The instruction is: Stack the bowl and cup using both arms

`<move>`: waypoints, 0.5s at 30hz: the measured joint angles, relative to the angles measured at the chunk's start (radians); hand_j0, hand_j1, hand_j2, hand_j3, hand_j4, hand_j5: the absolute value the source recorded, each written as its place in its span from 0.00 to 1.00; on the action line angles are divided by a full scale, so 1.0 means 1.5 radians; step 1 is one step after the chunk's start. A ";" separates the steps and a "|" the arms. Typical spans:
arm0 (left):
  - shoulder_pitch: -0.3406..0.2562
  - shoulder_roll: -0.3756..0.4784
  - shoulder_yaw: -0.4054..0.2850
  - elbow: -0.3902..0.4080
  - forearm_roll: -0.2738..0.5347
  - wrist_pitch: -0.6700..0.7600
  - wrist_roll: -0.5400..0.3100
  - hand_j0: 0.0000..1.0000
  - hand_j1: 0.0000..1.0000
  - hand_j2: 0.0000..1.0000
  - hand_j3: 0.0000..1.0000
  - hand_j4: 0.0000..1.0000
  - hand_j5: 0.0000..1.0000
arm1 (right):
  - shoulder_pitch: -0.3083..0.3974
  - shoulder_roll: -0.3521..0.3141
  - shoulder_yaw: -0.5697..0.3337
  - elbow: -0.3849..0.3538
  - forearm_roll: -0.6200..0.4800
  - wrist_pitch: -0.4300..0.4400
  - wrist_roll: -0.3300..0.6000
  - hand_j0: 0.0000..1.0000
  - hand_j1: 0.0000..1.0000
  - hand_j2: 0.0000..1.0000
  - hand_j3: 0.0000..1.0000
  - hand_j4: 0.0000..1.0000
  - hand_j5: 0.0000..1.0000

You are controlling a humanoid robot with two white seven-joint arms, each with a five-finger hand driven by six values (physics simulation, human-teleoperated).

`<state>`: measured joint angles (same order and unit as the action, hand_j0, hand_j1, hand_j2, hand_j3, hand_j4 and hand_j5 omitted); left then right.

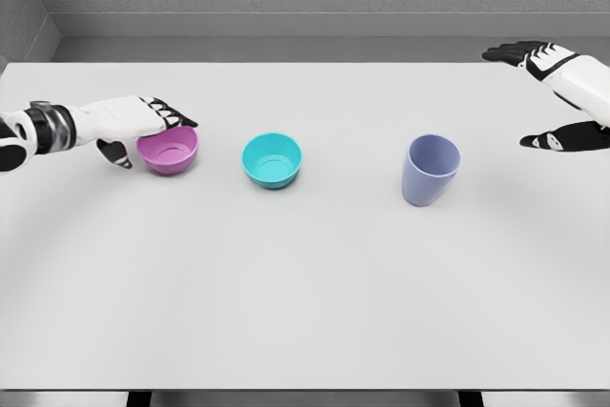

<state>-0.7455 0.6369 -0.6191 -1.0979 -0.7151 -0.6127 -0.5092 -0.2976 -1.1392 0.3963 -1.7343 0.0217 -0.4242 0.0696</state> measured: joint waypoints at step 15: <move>0.005 -0.004 -0.001 -0.005 0.027 0.000 0.000 1.00 1.00 1.00 1.00 1.00 1.00 | 0.003 0.000 0.000 -0.002 0.000 0.000 0.000 1.00 1.00 1.00 1.00 1.00 1.00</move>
<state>-0.7379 0.6311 -0.6207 -1.1056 -0.6740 -0.6129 -0.5097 -0.2930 -1.1394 0.3957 -1.7367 0.0216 -0.4238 0.0696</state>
